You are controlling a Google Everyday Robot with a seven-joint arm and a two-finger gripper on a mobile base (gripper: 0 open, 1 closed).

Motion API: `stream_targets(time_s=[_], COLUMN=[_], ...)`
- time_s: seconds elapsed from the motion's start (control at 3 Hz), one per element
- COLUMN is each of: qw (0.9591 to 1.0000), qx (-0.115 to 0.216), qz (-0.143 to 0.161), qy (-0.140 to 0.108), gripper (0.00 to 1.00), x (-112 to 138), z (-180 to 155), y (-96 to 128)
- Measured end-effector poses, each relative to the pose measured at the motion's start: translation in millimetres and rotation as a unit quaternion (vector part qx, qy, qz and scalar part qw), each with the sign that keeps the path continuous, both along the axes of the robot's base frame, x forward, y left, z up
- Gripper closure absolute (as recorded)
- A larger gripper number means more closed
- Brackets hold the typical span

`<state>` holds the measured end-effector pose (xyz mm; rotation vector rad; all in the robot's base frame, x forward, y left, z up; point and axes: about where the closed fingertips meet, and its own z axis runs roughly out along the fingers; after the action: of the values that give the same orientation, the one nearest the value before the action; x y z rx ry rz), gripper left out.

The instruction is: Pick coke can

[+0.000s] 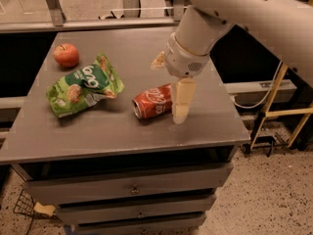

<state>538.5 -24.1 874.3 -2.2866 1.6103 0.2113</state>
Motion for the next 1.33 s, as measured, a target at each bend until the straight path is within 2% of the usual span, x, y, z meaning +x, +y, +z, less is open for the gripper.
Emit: stream_targets(time_s=[0.33,0.67,1.0,1.33], qw=[0.9989,0.9984,0.9988,0.9999], qx=[-0.030,-0.036,-0.033,-0.016], qz=[0.030,0.035,0.028,0.002], qy=[0.020,0.027,0.022,-0.005], gripper=[0.33,0.56,0.79,1.00], x=[-2,0,8,28], z=[-25,-31,-26,-2], y=[18,21,17,2])
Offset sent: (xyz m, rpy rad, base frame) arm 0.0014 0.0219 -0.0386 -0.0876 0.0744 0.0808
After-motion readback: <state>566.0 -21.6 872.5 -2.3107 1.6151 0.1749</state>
